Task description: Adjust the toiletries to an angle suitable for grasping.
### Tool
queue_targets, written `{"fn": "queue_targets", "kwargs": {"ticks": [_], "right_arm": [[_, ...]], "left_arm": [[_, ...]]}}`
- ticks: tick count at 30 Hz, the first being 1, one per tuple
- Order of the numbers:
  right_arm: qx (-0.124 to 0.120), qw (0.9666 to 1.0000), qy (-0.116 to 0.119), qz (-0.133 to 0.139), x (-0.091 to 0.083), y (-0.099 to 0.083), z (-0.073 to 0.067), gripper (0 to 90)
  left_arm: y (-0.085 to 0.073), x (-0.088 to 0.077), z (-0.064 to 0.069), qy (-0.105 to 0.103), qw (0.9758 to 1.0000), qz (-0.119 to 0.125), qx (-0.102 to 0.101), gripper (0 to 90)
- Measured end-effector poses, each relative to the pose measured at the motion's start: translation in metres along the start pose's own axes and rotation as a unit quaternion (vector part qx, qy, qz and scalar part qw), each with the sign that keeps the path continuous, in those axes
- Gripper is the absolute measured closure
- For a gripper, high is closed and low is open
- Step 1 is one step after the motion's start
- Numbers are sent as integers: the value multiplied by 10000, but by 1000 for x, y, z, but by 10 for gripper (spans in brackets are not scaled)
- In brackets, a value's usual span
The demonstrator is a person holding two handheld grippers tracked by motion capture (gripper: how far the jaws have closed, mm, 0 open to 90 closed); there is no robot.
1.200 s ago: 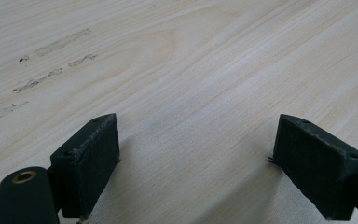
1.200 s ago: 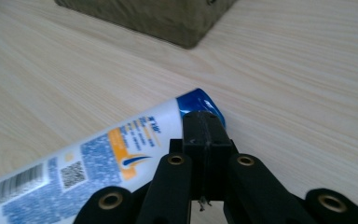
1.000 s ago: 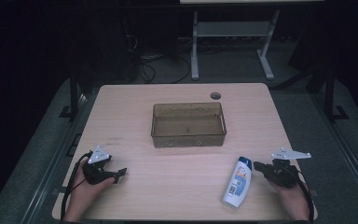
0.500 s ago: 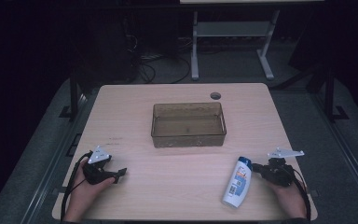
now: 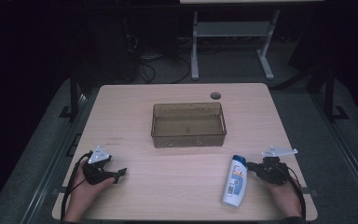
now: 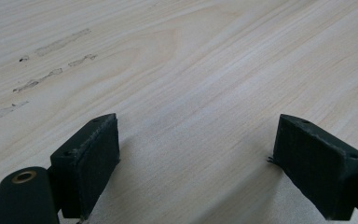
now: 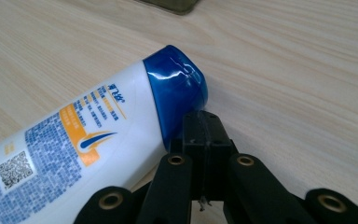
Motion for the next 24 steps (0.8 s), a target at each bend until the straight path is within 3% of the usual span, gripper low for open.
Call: {"fn": "queue_targets", "kwargs": {"ticks": [24], "right_arm": [[-256,9995,184,22,21,23,-18,900]], "left_arm": [[0,0,0,0,10000,-7,-2,131]]}}
Point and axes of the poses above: each handheld gripper's, and its own axes: x roughly forward along the jaws, y roughly out of its top, z roughly to its right, the point moved 9 cm from there along x, roughly forward along the jaws, and after that the axes turned 3 degrees about -x, right-handed, at the moved point
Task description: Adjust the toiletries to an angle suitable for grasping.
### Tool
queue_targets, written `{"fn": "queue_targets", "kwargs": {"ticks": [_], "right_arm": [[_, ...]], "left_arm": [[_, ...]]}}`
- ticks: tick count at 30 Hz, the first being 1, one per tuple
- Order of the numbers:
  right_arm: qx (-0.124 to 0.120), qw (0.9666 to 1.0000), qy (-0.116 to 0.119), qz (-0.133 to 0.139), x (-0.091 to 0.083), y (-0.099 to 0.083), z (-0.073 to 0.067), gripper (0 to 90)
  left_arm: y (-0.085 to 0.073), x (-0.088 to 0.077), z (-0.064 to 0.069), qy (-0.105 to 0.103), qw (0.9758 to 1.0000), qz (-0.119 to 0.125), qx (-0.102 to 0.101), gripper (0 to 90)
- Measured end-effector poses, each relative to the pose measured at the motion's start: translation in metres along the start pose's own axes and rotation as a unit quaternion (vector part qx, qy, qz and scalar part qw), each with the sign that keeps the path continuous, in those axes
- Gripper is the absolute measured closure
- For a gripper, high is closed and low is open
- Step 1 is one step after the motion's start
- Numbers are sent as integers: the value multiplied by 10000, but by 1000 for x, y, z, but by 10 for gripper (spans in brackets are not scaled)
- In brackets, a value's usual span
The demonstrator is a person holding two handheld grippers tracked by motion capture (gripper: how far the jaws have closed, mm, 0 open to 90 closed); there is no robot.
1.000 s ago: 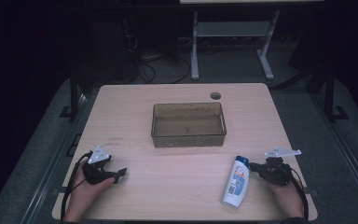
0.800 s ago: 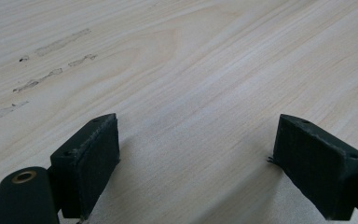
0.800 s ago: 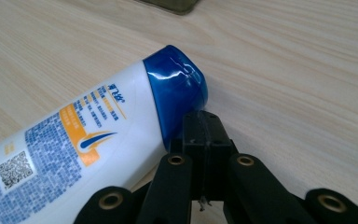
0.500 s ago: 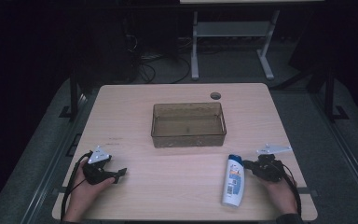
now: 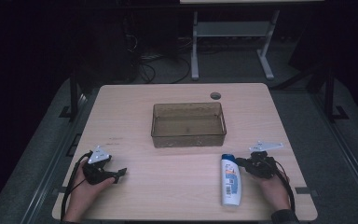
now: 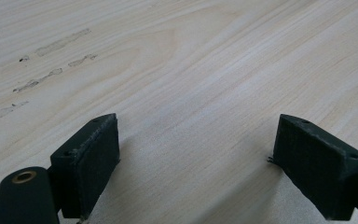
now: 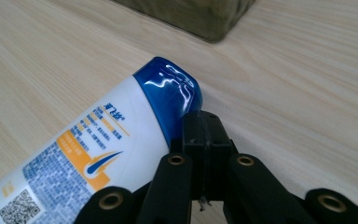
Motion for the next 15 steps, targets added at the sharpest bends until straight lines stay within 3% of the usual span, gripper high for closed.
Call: {"fn": "queue_targets", "kwargs": {"ticks": [15], "right_arm": [[-106,9998,136,69,11,14,-13,900]], "left_arm": [[0,0,0,1,10000,1,-1,131]]}}
Point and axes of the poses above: each handheld gripper's, and its own axes: x roughly forward along the jaws, y roughly out of its top, z roughly to its right, the point moved 9 cm from there along x, roughly forward along the jaws, and after that the axes turned 3 degrees about -x, right-handed, at the moved point
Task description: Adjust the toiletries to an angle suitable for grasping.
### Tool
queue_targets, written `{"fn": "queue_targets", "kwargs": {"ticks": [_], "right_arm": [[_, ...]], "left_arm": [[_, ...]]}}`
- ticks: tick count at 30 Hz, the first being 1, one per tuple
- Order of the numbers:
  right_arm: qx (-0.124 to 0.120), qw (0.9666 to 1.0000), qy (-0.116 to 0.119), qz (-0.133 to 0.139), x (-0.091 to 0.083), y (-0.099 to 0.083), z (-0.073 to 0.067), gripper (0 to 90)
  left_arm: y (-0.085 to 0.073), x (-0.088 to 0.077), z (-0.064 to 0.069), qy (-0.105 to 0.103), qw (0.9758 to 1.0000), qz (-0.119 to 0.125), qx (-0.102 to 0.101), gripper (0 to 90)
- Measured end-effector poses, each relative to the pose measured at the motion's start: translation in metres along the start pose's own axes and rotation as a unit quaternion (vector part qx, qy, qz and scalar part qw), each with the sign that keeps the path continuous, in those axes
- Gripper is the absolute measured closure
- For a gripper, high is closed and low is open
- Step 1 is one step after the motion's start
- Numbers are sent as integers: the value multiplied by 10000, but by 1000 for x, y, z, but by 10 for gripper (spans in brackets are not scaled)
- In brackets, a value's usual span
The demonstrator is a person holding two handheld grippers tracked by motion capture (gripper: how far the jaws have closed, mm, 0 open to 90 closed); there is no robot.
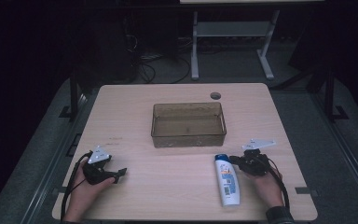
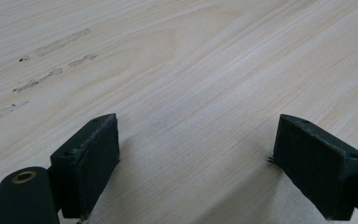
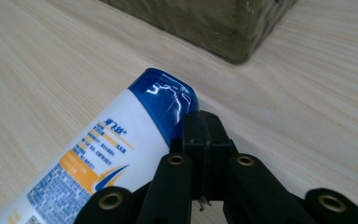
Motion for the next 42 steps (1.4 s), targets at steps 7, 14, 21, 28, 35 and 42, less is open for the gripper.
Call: {"fn": "queue_targets", "kwargs": {"ticks": [7,14,21,28,35,42], "right_arm": [[-58,9999,63,58,7,9,-7,900],[-134,9998,153,56,16,16,-16,900],[-252,9994,229,32,24,21,-25,900],[-384,9987,340,7,29,24,-34,900],[-483,9979,441,-40,32,25,-42,900],[-574,9969,534,-85,35,26,-52,900]], "left_arm": [[0,0,0,-2,10000,-1,1,131],[0,0,0,1,10000,6,-1,131],[0,0,0,0,10000,0,0,131],[0,0,0,1,10000,4,0,131],[0,0,0,1,10000,6,-1,131],[0,0,0,1,10000,6,-1,131]]}}
Point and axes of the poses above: each handheld gripper's, and its own axes: x roughly forward along the jaws, y roughly out of its top, z roughly to its right, the point moved 9 cm from there along x, roughly forward along the jaws, and after that the axes turned 3 degrees about -x, right-handed, at the moved point
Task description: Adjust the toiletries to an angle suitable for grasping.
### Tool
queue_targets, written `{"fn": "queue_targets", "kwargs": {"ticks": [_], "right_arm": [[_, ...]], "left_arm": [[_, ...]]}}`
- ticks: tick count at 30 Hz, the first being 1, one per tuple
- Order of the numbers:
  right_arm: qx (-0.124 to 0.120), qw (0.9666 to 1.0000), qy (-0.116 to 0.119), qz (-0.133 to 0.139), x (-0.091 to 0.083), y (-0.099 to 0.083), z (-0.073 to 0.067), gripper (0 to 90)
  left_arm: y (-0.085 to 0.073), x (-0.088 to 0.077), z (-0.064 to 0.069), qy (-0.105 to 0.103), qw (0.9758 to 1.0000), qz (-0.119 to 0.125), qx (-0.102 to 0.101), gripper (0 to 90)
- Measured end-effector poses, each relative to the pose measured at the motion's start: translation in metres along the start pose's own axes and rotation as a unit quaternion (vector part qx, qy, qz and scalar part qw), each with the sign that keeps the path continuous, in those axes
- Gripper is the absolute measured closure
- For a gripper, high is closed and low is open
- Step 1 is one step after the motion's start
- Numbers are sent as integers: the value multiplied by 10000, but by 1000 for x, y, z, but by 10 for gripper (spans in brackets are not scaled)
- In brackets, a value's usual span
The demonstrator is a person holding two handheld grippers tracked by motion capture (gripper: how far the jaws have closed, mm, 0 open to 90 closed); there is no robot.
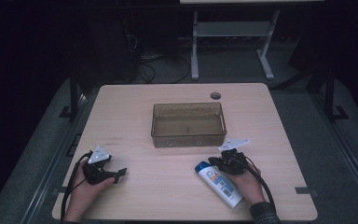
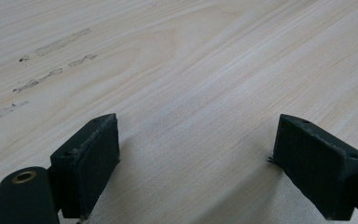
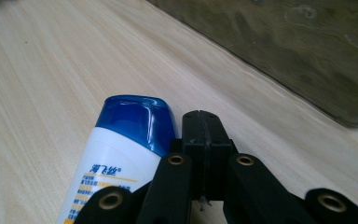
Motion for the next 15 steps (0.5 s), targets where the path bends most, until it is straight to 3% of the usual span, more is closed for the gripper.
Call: {"fn": "queue_targets", "kwargs": {"ticks": [7,15], "right_arm": [[15,10000,-23,7,0,1,-1,899],[166,9996,-209,80,-8,1,7,744]], "left_arm": [[0,0,0,-1,10000,-2,0,131],[0,0,0,0,10000,-1,0,131]]}}
Point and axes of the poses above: each handheld gripper's, and its own axes: x roughly forward along the jaws, y roughly out of its top, z roughly to its right, the point moved 9 cm from there along x, roughly forward along the jaws, and after that the axes turned 3 degrees about -x, right-handed, at the moved point
